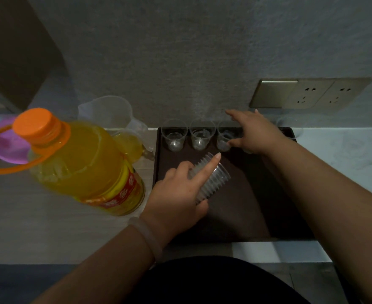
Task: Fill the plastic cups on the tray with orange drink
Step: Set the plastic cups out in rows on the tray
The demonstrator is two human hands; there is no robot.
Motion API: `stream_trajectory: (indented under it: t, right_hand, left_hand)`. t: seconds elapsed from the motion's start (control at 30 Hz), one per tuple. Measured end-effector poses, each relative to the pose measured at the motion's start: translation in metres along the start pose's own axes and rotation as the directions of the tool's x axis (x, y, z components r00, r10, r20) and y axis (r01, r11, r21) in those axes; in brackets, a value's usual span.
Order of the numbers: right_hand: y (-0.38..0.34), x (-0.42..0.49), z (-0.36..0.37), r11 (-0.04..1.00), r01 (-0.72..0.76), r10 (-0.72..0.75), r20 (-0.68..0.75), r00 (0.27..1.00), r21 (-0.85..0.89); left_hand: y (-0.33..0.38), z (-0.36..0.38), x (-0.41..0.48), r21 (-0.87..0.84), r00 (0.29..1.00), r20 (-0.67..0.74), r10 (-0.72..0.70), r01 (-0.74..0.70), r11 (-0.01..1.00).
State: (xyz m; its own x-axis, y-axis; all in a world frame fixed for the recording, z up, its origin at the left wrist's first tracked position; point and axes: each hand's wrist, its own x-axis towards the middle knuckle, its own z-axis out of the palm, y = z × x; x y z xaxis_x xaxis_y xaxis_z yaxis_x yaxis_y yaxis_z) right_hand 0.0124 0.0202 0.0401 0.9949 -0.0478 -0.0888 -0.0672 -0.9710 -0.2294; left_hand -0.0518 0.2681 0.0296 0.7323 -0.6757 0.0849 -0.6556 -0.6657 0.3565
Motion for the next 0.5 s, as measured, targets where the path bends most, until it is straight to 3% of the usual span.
stream_trajectory:
  t: [0.3,0.4,0.5]
  right_hand:
    - [0.004,0.0,-0.001,1.0,-0.012,0.012,0.046,0.999,0.001]
    - [-0.001,-0.008,-0.01,0.999,-0.002,0.003,-0.029,1.0,0.033]
    - [-0.02,-0.023,-0.025,0.957,0.03,0.023,-0.177,0.984,0.289]
  left_hand:
    - [-0.004,-0.003,0.003,-0.004,1.0,0.006,-0.008,0.008,1.0]
    - [-0.007,-0.003,0.002,-0.017,1.0,-0.007,-0.028,0.028,0.999]
    - [-0.012,-0.003,0.001,-0.06,0.998,-0.038,-0.057,0.054,0.997]
